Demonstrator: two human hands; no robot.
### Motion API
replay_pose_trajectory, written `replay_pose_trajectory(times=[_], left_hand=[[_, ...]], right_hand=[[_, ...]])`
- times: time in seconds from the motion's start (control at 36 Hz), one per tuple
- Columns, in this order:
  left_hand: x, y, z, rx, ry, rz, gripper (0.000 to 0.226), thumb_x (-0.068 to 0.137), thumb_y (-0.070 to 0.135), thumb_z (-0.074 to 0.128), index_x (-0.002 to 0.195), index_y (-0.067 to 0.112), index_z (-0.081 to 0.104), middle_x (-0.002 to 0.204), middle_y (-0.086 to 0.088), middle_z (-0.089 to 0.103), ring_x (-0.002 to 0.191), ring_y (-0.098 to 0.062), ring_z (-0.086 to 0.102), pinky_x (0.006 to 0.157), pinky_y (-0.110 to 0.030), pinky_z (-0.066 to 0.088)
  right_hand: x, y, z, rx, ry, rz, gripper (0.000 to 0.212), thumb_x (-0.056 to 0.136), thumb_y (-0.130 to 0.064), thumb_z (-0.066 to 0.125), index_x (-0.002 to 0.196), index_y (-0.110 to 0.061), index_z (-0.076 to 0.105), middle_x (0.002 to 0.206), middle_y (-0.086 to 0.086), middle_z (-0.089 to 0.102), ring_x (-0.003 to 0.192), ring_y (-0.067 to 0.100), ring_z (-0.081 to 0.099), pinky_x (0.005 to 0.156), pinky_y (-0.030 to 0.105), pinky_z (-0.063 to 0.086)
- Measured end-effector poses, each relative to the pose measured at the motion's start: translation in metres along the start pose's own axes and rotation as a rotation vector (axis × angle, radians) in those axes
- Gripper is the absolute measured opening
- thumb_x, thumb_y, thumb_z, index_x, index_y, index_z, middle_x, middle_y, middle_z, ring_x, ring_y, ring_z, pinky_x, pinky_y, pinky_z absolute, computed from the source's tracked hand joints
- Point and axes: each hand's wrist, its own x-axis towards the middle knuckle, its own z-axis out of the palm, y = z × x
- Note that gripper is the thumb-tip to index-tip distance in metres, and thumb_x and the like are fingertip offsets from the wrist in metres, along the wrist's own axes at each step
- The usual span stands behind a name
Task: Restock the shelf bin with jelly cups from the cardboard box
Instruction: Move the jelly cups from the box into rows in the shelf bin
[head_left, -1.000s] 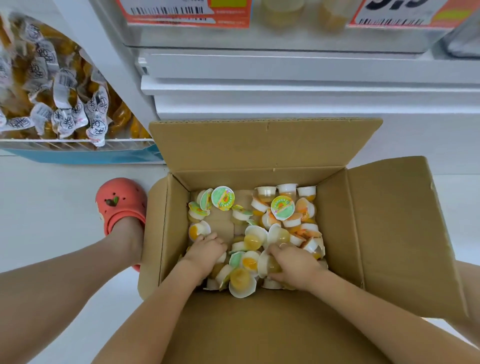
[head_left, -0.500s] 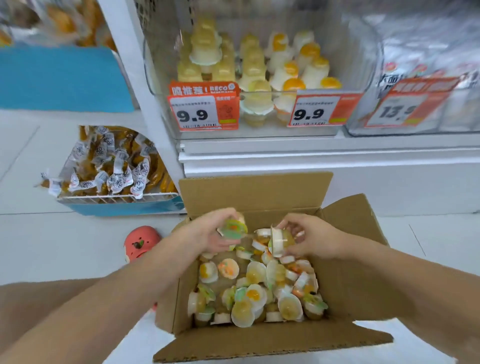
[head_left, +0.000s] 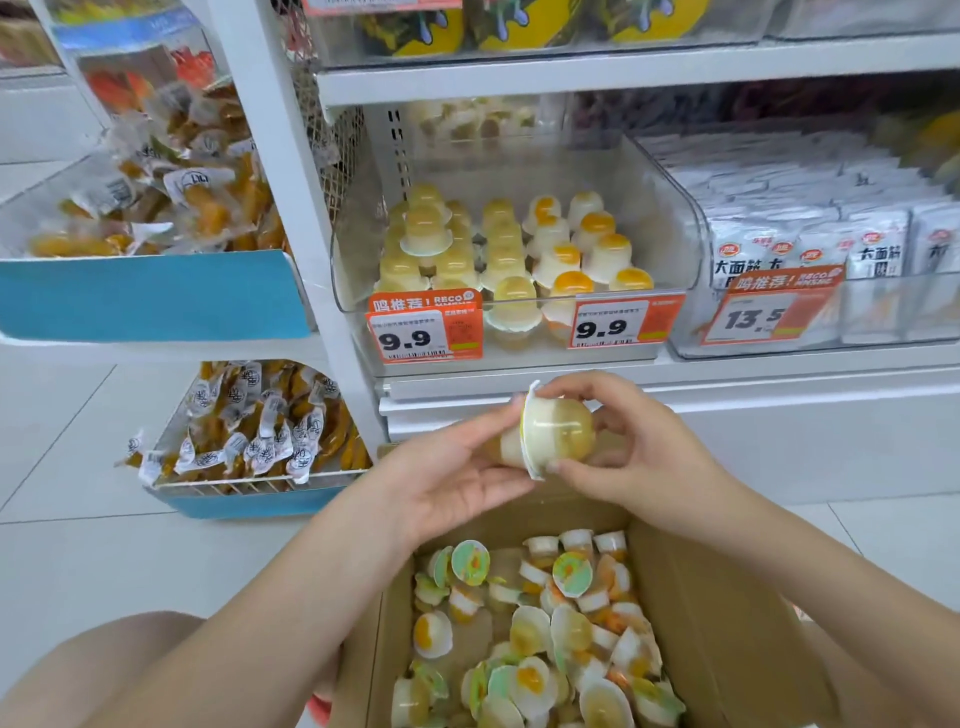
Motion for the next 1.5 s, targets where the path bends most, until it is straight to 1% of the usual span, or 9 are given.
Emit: replay_pose_trajectory(times=[0.19, 0.33, 0.53, 0.81, 0.89, 1.03, 1.14, 1.31, 1.5], left_hand=[[-0.002, 0.001, -0.002, -0.01, -0.098, -0.029, 0.058, 0.075, 0.026, 0.065, 0.125, -0.001, 0.054, 0.119, -0.028, 0.061, 0.109, -0.038, 0.061, 0.078, -0.037, 0.057], [-0.004, 0.004, -0.003, 0.063, -0.156, 0.023, 0.052, 0.071, 0.016, 0.065, 0.118, -0.004, 0.058, 0.111, -0.022, 0.066, 0.087, -0.025, 0.07, 0.069, -0.028, 0.059], [-0.007, 0.003, 0.001, 0.132, -0.128, 0.003, 0.048, 0.065, 0.018, 0.069, 0.109, 0.0, 0.062, 0.098, -0.016, 0.069, 0.075, -0.02, 0.07, 0.067, -0.026, 0.059], [-0.028, 0.042, 0.003, 0.022, -0.135, 0.21, 0.043, 0.067, 0.022, 0.069, 0.108, 0.01, 0.062, 0.109, -0.017, 0.069, 0.099, -0.027, 0.067, 0.085, -0.038, 0.055], [-0.035, 0.057, -0.011, 0.308, -0.056, 0.277, 0.052, 0.068, 0.035, 0.071, 0.113, 0.013, 0.058, 0.114, -0.007, 0.067, 0.107, -0.02, 0.064, 0.086, -0.041, 0.056], [-0.021, 0.055, -0.038, 1.147, 0.399, 0.379, 0.042, 0.073, 0.041, 0.077, 0.103, 0.023, 0.054, 0.122, 0.005, 0.053, 0.108, -0.013, 0.056, 0.085, -0.034, 0.052], [-0.013, 0.062, -0.046, 1.301, 0.438, 0.445, 0.043, 0.078, 0.036, 0.073, 0.112, 0.021, 0.052, 0.127, 0.0, 0.048, 0.111, -0.017, 0.052, 0.08, -0.026, 0.042], [-0.004, 0.074, -0.052, 1.568, 0.463, 0.494, 0.049, 0.079, 0.033, 0.071, 0.119, 0.016, 0.048, 0.125, -0.007, 0.045, 0.111, -0.026, 0.048, 0.093, -0.042, 0.046], [0.014, 0.08, -0.051, 1.611, 0.458, 0.477, 0.052, 0.08, 0.03, 0.068, 0.123, 0.014, 0.045, 0.123, -0.006, 0.051, 0.111, -0.028, 0.051, 0.089, -0.042, 0.049]], right_hand=[[0.005, 0.0, 0.002, 0.055, -0.075, 0.048, 0.061, 0.058, -0.036, 0.085, 0.111, -0.041, 0.055, 0.113, -0.014, 0.059, 0.101, 0.016, 0.061, 0.075, 0.034, 0.059], [0.006, -0.002, 0.004, 0.032, -0.04, 0.052, 0.056, 0.063, -0.027, 0.087, 0.105, -0.041, 0.053, 0.106, -0.015, 0.062, 0.095, 0.014, 0.062, 0.078, 0.042, 0.057], [0.005, -0.005, 0.004, -0.006, -0.044, 0.075, 0.064, 0.054, -0.047, 0.081, 0.113, -0.04, 0.058, 0.107, -0.013, 0.064, 0.096, 0.015, 0.064, 0.082, 0.045, 0.056], [0.055, -0.072, -0.012, -0.21, -0.082, -0.011, 0.059, 0.056, -0.045, 0.08, 0.111, -0.035, 0.062, 0.106, -0.012, 0.065, 0.091, 0.002, 0.06, 0.076, 0.016, 0.05], [0.094, -0.093, -0.017, -0.337, -0.008, -0.03, 0.057, 0.06, -0.041, 0.083, 0.113, -0.033, 0.064, 0.103, -0.011, 0.065, 0.085, 0.003, 0.059, 0.075, 0.019, 0.048], [0.178, -0.108, -0.015, -0.583, -0.041, -0.009, 0.063, 0.067, -0.037, 0.083, 0.124, -0.022, 0.06, 0.103, -0.008, 0.06, 0.067, -0.002, 0.056, 0.06, 0.014, 0.049], [0.228, -0.097, 0.008, -0.931, -0.171, -0.021, 0.073, 0.071, -0.04, 0.079, 0.132, -0.01, 0.05, 0.131, 0.008, 0.052, 0.115, 0.023, 0.051, 0.086, 0.027, 0.039], [0.257, -0.076, 0.024, -1.142, -0.323, 0.016, 0.075, 0.066, -0.045, 0.081, 0.123, -0.007, 0.051, 0.12, 0.012, 0.055, 0.107, 0.029, 0.053, 0.089, 0.04, 0.048], [0.258, -0.07, 0.032, -1.176, -0.354, 0.013, 0.071, 0.064, -0.04, 0.084, 0.118, -0.005, 0.053, 0.109, 0.011, 0.06, 0.094, 0.028, 0.054, 0.074, 0.033, 0.046]])
